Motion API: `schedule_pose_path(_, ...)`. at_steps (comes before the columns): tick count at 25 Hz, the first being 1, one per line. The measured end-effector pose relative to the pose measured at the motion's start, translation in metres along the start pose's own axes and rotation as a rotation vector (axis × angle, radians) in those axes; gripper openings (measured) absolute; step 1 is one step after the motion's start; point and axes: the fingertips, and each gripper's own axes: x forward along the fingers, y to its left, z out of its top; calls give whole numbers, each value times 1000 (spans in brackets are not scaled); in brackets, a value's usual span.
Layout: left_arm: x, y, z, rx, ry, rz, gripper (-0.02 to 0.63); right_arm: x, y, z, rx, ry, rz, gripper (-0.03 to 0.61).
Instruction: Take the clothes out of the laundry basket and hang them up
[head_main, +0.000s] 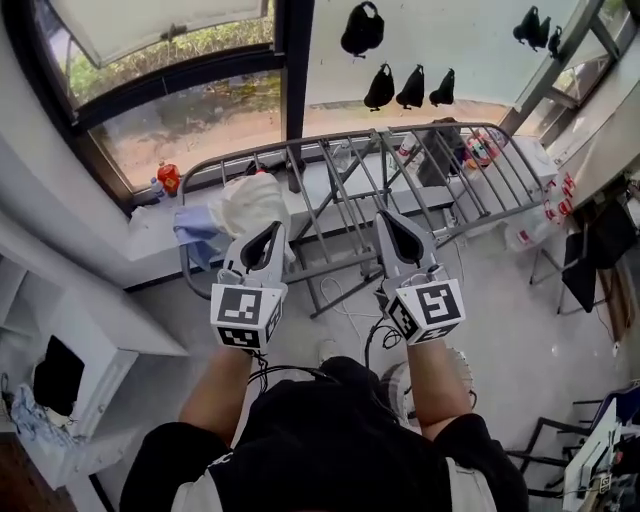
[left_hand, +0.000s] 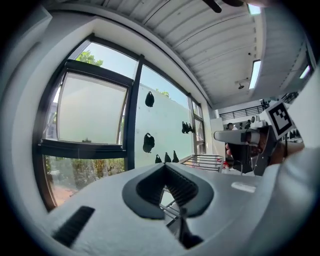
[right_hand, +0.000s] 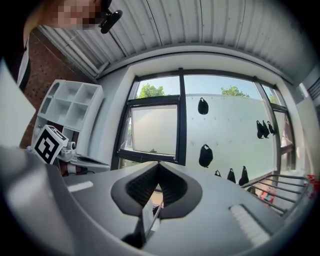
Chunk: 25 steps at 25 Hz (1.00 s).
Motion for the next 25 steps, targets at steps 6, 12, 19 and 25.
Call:
schedule_pose_path(6, 17, -61, 10, 18, -3, -109, 6, -44, -29, -4, -13, 23, -122, 12)
schedule_pose_path(12, 27, -120, 22, 50, -16, -190, 6, -82, -52, -6, -13, 29, -173, 12)
schedule_pose_path(19, 46, -179, 26, 83, -7, -304, 6, -123, -87, 2, -12, 16, -272, 12)
schedule_pose_path(25, 76, -283, 32, 77, -20, -515, 6, -210, -150, 2, -22, 35, -471, 13)
